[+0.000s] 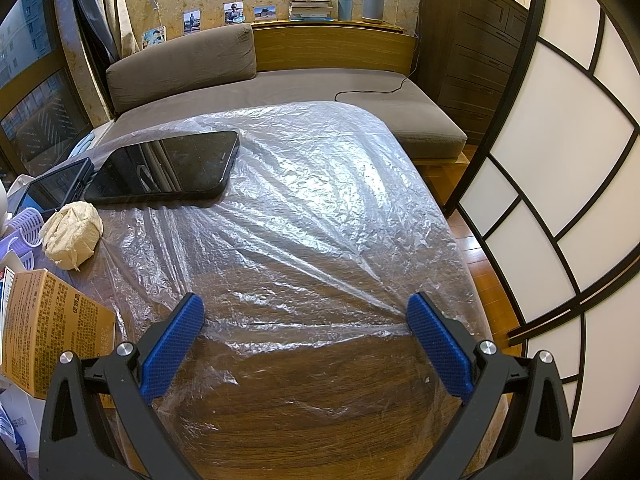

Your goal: Collect trash

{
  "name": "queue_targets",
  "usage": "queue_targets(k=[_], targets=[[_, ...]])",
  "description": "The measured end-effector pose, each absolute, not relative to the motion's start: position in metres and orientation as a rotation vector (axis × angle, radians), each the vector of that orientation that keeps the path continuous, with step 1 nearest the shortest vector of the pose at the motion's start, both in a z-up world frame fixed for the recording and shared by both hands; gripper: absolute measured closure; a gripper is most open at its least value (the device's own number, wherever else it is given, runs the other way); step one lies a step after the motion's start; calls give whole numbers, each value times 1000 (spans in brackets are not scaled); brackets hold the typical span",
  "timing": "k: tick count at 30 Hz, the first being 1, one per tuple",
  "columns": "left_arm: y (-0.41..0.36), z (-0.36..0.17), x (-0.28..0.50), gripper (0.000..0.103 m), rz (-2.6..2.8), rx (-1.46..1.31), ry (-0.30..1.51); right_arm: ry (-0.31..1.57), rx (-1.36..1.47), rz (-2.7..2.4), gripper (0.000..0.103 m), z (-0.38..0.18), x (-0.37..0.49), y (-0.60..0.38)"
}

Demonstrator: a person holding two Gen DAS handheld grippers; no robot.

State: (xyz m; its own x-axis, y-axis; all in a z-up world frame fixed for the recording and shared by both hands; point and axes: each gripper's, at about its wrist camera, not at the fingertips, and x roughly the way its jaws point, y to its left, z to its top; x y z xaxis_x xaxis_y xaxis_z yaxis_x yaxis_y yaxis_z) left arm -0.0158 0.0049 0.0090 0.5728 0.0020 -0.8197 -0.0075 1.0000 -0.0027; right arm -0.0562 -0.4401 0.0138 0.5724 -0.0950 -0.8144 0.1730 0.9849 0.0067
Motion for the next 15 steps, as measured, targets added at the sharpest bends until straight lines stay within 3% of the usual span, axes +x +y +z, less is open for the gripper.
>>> queue_targets(k=[15], targets=[[5, 9, -16, 1, 5, -6, 962, 949, 90, -158, 4, 14, -56, -440]])
